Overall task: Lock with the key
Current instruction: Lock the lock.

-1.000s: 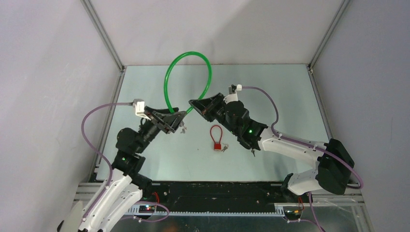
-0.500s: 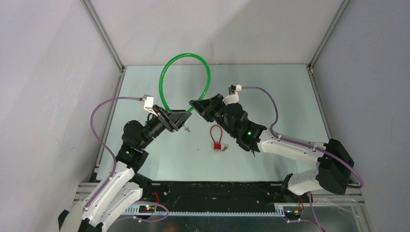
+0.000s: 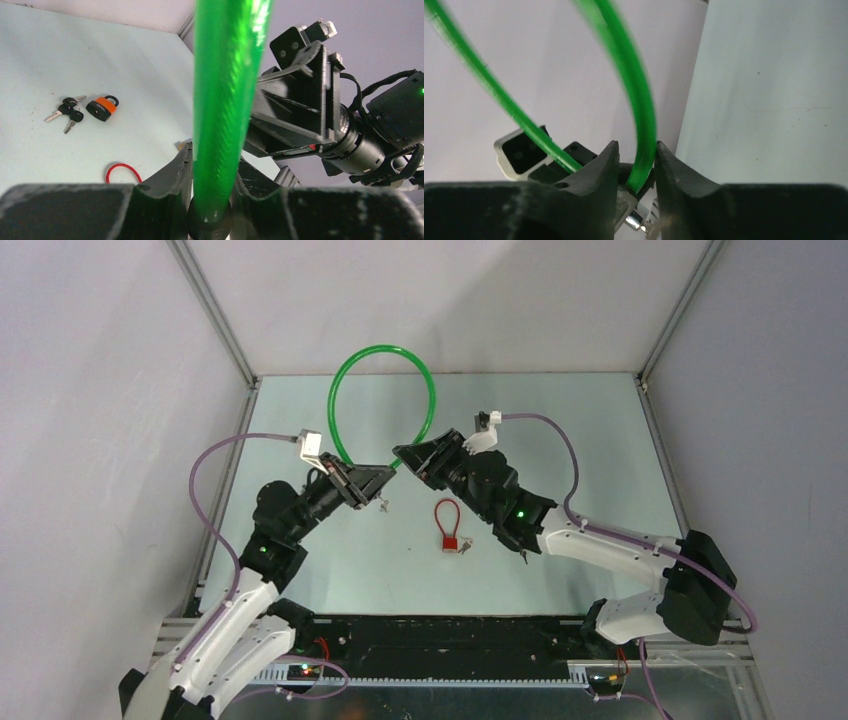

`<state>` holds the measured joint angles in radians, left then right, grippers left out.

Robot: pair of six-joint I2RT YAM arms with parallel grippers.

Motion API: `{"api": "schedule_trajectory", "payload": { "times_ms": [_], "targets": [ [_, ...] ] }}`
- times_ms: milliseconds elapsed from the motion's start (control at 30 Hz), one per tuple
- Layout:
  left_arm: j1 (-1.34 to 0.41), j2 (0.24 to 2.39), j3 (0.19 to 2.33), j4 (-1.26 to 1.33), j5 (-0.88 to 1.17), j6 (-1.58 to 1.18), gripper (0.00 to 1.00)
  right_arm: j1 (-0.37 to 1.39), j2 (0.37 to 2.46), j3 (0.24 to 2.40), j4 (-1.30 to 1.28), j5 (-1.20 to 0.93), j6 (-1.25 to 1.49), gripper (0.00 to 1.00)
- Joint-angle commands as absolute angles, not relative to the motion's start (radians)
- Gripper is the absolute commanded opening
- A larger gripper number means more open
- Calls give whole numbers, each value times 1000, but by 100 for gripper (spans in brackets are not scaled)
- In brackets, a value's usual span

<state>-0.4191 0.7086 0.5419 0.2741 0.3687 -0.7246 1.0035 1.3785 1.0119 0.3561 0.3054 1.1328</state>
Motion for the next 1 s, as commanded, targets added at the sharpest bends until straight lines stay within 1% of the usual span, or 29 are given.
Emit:
{"api": "schedule_trajectory", "payload": {
  "times_ms": [0, 33, 100, 167, 233, 333, 467, 533, 633, 800, 900, 967],
  "targets": [
    [-418, 669, 617, 310, 319, -720, 0, 978, 1304, 1015, 382, 200, 1053, 45],
    [-419, 664, 617, 313, 308, -723, 0, 968, 1292, 1001, 389, 187, 1031, 52],
    [-418, 648, 622, 320, 289, -728, 0, 957, 1265, 975, 407, 151, 995, 62],
    [-418, 627, 624, 331, 274, -732, 0, 947, 1231, 941, 450, 119, 948, 73],
    [-417, 608, 625, 343, 257, -740, 0, 946, 1195, 911, 471, 70, 893, 77],
    [-418, 578, 631, 373, 250, -759, 0, 941, 1167, 880, 492, -56, 845, 77],
    [-417, 555, 643, 438, 306, -790, 0, 931, 1199, 843, 592, -257, 859, 73],
    [-418, 552, 651, 476, 350, -806, 0, 922, 1232, 842, 667, -353, 897, 71],
    [-417, 553, 661, 540, 404, -823, 0, 913, 1294, 844, 857, -482, 958, 73],
    [-420, 546, 663, 625, 459, -872, 0, 901, 1378, 878, 1116, -618, 1036, 77],
    [-424, 550, 668, 667, 483, -896, 0, 902, 1451, 918, 1217, -706, 1121, 77],
    [-427, 554, 669, 686, 493, -906, 0, 903, 1500, 955, 1285, -722, 1187, 76]
  ]
}}
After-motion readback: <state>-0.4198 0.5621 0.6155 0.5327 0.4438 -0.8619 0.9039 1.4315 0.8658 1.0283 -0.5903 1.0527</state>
